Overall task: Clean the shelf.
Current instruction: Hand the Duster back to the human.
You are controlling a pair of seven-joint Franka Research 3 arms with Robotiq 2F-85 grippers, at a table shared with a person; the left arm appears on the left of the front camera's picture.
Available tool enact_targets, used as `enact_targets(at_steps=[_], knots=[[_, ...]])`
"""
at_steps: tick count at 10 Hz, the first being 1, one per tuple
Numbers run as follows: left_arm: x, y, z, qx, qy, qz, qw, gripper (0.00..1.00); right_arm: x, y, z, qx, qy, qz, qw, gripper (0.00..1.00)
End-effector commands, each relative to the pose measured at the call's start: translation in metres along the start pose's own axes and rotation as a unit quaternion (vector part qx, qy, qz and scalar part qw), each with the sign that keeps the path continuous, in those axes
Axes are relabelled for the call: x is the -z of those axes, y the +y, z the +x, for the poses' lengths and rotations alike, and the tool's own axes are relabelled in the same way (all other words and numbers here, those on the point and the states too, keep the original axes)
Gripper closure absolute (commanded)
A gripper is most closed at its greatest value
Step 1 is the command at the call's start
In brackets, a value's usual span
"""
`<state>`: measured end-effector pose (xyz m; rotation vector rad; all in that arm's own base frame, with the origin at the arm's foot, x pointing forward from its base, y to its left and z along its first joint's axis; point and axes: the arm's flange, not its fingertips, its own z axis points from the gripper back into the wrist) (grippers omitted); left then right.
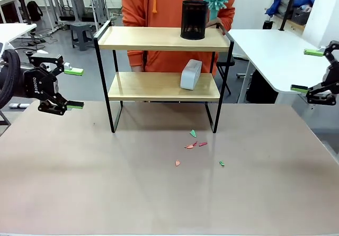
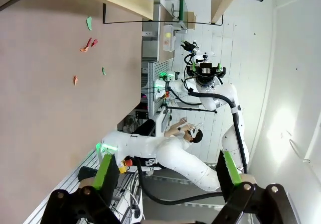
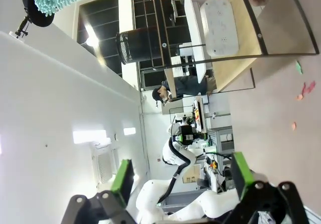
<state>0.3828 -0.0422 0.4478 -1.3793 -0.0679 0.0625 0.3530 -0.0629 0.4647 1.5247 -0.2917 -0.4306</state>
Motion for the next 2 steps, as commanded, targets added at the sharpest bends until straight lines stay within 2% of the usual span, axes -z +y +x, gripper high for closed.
enact_targets(at_steps=[1, 2], knots=[[-0.0017, -0.0020, -0.0023, -0.004, 0.005, -0.004, 1.000, 0.00, -0.0001, 0.0014, -0.0021, -0.004, 0.004, -0.003, 1.000, 0.00], [-0.0017, -0.0020, -0.0023, -0.004, 0.005, -0.004, 1.000, 0.00, -0.0001, 0.0014, -0.0021, -0.004, 0.004, -0.003, 1.000, 0.00]])
